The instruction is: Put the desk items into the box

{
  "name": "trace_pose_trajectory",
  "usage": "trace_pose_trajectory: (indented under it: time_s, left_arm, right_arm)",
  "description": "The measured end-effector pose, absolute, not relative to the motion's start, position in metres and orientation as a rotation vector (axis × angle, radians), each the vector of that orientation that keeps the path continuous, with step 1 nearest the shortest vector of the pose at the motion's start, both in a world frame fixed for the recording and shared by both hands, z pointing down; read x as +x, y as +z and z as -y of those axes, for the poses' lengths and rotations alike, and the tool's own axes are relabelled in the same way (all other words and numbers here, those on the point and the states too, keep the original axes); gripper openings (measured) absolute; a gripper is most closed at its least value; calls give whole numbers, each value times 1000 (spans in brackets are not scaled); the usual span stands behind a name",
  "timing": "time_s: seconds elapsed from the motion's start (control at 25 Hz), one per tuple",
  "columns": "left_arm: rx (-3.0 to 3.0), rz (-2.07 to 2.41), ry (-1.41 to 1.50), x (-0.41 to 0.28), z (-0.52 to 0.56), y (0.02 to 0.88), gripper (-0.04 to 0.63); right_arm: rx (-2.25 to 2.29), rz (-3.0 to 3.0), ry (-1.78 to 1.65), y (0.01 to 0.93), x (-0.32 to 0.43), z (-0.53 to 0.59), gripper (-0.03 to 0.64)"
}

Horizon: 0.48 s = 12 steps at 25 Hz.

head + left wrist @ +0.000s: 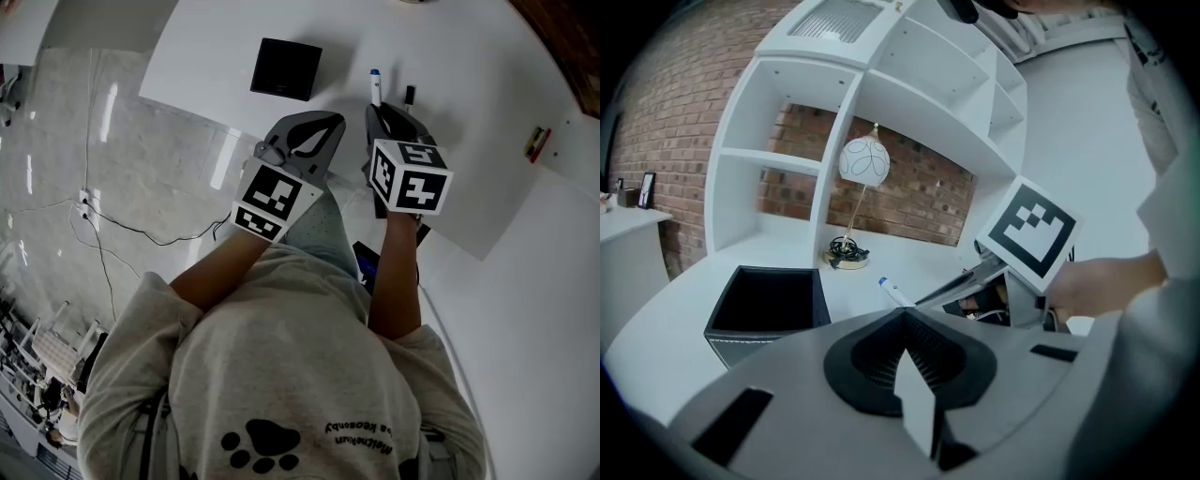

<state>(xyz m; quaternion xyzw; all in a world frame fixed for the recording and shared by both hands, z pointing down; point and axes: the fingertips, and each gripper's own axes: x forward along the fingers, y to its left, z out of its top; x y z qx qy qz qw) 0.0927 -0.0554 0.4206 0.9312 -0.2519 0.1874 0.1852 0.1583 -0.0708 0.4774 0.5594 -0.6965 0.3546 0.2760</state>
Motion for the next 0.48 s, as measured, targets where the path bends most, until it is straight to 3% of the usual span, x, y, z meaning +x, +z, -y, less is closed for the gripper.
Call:
trace_pose_trajectory:
  time_s: [0.48]
  left_arm:
    - [2655, 703, 491, 88, 47, 400, 8]
  right_arm:
    - [1727, 1967, 757, 427, 161, 72, 74]
